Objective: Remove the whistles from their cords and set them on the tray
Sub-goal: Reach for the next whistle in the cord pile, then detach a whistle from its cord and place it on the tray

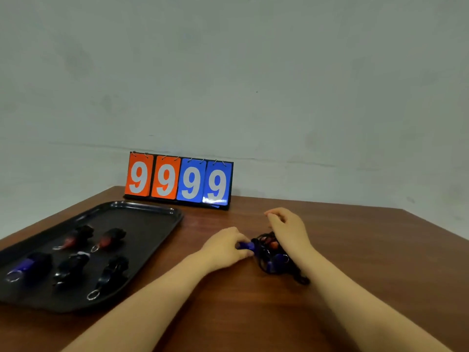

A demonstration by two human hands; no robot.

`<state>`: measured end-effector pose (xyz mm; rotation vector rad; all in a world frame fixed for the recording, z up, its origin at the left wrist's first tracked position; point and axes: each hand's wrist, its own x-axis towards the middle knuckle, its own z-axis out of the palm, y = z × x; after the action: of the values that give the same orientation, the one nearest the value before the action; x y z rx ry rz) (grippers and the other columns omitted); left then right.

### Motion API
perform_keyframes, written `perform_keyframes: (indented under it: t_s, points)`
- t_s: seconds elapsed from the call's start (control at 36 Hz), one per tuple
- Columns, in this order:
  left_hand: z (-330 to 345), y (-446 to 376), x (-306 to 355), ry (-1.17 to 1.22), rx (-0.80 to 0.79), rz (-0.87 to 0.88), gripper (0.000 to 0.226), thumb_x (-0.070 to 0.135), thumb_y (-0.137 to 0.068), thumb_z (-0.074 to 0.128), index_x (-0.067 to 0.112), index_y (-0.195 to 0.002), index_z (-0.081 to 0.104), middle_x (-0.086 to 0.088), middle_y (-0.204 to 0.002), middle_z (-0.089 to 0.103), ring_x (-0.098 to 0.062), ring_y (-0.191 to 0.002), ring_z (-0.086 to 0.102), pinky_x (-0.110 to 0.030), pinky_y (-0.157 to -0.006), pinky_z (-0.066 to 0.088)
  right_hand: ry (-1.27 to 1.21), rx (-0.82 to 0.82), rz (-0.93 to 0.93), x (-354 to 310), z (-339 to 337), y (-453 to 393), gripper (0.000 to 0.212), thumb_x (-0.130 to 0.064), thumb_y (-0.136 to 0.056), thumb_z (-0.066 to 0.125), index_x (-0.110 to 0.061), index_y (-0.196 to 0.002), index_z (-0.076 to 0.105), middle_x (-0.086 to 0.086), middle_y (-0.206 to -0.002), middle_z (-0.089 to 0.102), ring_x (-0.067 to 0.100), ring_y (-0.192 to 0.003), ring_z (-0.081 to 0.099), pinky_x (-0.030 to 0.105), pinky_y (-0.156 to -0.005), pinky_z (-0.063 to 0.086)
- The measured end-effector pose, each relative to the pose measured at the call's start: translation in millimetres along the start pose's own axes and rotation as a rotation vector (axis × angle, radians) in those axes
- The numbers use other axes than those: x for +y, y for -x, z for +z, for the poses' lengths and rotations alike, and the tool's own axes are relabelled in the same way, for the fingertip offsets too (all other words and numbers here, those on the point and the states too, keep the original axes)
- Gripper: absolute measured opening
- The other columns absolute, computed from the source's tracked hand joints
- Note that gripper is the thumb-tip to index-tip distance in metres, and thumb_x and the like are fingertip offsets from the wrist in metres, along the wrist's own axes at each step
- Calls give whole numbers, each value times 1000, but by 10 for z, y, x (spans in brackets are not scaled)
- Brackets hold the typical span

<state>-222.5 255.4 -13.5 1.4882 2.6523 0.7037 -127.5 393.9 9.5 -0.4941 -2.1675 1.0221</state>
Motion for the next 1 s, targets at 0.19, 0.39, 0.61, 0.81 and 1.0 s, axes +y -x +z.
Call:
perform_keyframes:
  t_s: [0.19, 0.39, 0.61, 0.81, 1.0]
  points:
    - [-73, -46, -167, 617, 94, -159, 19, 33, -97, 51, 23, -95, 67, 6, -82, 64, -5, -74, 57, -18, -68, 45, 85, -198, -83, 174, 214, 3, 18, -39, -97, 49, -34, -109, 62, -17, -105, 61, -1, -98, 55, 19, -84, 43]
    - [-192, -87, -162, 965, 246, -226, 22, 32, -96, 54, 14, -94, 66, -3, -87, 67, -15, -78, 59, -28, -75, 50, 258, -198, -266, 71, 83, 30, 14, -37, -87, 64, -41, -100, 60, -20, -95, 58, 1, -91, 54, 22, -83, 45]
    - [-384, -66, -164, 1394, 575, -280, 20, 26, -95, 56, 9, -105, 63, -5, -85, 67, -13, -70, 58, -25, -67, 49, 614, -177, -280, 73, 13, -53, 11, -32, -89, 59, -35, -85, 68, -10, -78, 64, 9, -83, 57, 33, -81, 49]
    - [-455, 6, -40, 1423, 555, -150, 18, 25, -97, 54, 11, -103, 64, -10, -100, 71, -18, -79, 68, -26, -70, 54, 448, -60, -322, 42, 44, -51, 18, -36, -91, 56, -31, -105, 67, -17, -95, 57, 6, -98, 51, 29, -85, 48]
    - [-395, 35, 76, 1541, 401, -96, 21, 26, -100, 49, 10, -100, 61, -11, -89, 74, -21, -76, 71, -27, -67, 55, 447, -198, -404, 35, 300, 56, 22, -42, -87, 62, -29, -104, 66, -11, -94, 61, 9, -93, 48, 27, -78, 40]
